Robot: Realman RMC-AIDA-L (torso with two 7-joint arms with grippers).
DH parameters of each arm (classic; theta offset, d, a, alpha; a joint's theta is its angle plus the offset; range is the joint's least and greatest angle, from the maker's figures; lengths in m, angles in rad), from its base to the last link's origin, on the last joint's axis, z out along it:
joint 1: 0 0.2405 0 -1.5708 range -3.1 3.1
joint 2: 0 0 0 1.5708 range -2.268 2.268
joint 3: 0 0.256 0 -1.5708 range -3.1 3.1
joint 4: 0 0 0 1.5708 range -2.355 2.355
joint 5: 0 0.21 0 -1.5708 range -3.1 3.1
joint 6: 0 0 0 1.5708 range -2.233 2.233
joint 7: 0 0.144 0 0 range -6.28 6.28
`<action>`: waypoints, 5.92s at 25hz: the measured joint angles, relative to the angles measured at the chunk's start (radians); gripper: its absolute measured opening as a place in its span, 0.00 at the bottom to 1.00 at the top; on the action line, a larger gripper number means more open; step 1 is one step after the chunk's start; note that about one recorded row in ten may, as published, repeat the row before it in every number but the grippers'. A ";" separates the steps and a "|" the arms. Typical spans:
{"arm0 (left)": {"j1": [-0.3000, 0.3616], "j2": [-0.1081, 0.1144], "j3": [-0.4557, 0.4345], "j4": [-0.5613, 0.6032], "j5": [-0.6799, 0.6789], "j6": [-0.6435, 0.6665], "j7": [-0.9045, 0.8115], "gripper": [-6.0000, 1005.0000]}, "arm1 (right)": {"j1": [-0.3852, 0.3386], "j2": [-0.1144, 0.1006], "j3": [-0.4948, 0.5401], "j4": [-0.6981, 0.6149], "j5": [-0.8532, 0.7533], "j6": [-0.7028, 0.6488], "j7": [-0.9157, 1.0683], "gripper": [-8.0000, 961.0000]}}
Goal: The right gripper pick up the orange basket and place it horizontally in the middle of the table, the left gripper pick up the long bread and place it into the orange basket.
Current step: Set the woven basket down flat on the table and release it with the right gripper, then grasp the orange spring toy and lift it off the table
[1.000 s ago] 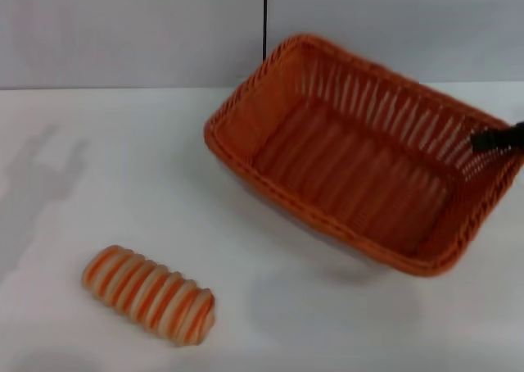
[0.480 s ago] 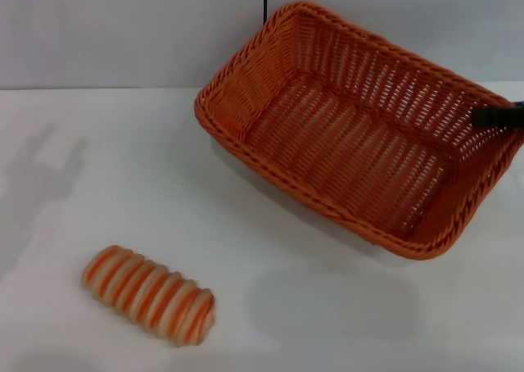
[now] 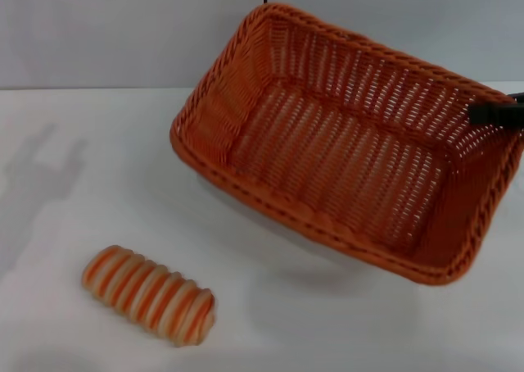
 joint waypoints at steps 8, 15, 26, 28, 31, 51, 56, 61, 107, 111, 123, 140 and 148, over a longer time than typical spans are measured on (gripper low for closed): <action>-0.002 0.000 0.001 -0.005 0.000 -0.001 0.011 0.63 | -0.003 -0.004 -0.008 -0.067 -0.004 -0.134 -0.066 0.19; -0.007 0.000 0.001 -0.005 0.001 -0.003 0.012 0.63 | -0.004 -0.031 -0.012 -0.078 -0.056 -0.175 -0.122 0.19; -0.014 -0.002 0.009 -0.010 0.000 -0.012 0.035 0.63 | -0.003 -0.037 0.016 -0.056 -0.114 -0.175 -0.332 0.19; -0.015 -0.003 0.010 -0.011 0.000 -0.013 0.035 0.63 | 0.005 -0.034 0.032 -0.033 -0.112 -0.167 -0.364 0.19; -0.017 -0.005 0.011 -0.015 0.000 -0.014 0.035 0.63 | 0.018 -0.024 0.053 0.012 -0.086 -0.138 -0.421 0.19; -0.049 -0.006 0.029 -0.038 0.000 -0.033 0.051 0.63 | 0.066 -0.023 0.040 0.123 -0.051 -0.083 -0.390 0.22; -0.053 -0.006 0.035 -0.038 0.000 -0.038 0.051 0.63 | 0.048 -0.011 0.056 0.094 -0.025 -0.069 -0.398 0.46; -0.062 -0.004 0.036 -0.038 0.000 -0.050 0.052 0.63 | 0.031 0.021 0.092 0.043 -0.019 -0.033 -0.421 0.57; -0.107 0.150 -0.120 0.691 1.295 -0.170 -0.644 0.65 | -0.506 0.082 0.563 0.558 0.777 -0.244 -0.871 0.73; -0.104 0.123 -0.137 0.673 1.413 -0.175 -0.656 0.65 | -0.488 0.081 0.574 0.558 0.778 -0.240 -0.863 0.73; -0.077 0.083 -0.212 0.650 1.463 -0.206 -0.588 0.64 | -0.452 0.080 0.575 0.557 0.772 -0.230 -0.864 0.73; -0.075 0.053 -0.211 0.614 1.555 -0.265 -0.577 0.64 | -0.443 0.082 0.573 0.557 0.767 -0.174 -0.869 0.72; -0.077 0.052 -0.208 0.594 1.560 -0.279 -0.576 0.63 | -0.442 0.082 0.570 0.557 0.766 -0.171 -0.870 0.72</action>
